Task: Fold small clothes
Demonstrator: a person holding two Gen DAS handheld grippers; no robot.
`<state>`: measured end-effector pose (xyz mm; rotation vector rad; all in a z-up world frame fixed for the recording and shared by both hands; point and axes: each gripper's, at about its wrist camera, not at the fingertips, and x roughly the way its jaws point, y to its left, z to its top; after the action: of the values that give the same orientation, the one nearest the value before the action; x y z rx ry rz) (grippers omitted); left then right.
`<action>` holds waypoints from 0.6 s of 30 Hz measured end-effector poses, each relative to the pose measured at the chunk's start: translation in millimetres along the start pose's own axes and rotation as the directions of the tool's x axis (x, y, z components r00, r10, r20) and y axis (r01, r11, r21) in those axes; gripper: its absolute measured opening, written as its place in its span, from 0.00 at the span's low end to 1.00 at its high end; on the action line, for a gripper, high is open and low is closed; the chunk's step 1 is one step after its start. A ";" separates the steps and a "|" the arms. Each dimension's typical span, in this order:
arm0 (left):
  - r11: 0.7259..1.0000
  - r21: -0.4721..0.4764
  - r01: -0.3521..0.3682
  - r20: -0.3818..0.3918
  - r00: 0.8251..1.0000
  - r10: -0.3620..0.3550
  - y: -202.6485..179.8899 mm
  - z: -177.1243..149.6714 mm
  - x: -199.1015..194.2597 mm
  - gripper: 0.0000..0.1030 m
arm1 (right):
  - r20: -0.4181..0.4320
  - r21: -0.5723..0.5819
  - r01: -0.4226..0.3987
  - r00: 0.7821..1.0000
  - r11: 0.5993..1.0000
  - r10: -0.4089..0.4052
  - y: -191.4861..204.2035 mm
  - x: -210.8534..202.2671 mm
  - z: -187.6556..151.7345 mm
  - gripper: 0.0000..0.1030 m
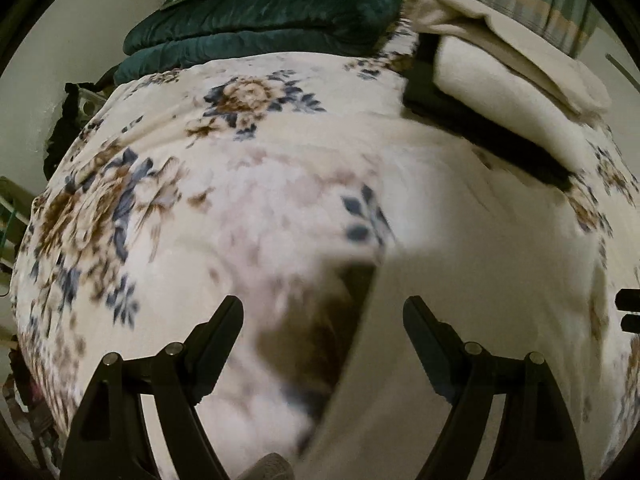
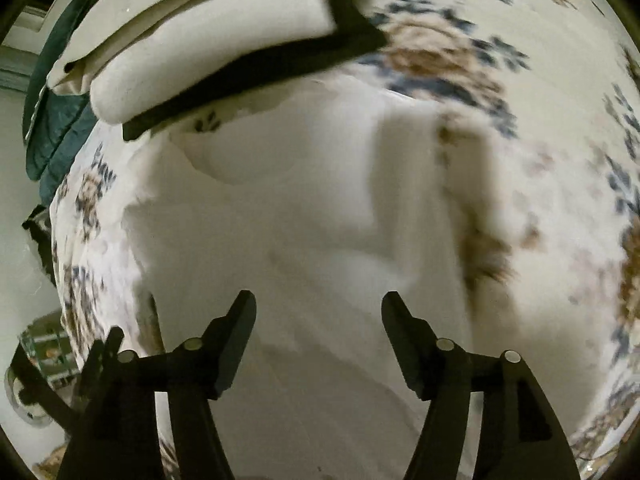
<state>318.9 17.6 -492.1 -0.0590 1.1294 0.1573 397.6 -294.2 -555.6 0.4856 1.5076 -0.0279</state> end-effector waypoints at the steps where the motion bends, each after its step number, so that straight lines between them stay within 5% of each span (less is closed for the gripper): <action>1: 1.000 0.006 -0.002 -0.007 1.000 0.002 -6.5 -10.3 -9.0 0.79 | -0.008 0.001 -0.001 1.000 1.000 0.001 -18.0 -11.3 -9.3 0.67; 10: 0.998 -0.003 -0.063 -0.193 0.979 0.061 -107.3 -158.3 -88.1 0.79 | -0.158 -0.065 -0.037 0.987 0.997 0.026 -168.6 -59.9 -57.6 0.67; 18: 0.997 -0.051 0.053 -0.409 0.910 -0.069 -241.1 -287.3 -106.7 0.79 | -0.234 -0.200 0.004 0.971 0.980 -0.052 -256.3 -80.1 -65.8 0.67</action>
<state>54.5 -267.1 -526.3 -0.1685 1.5451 0.1130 248.5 -527.0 -552.3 0.3145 1.7323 0.1630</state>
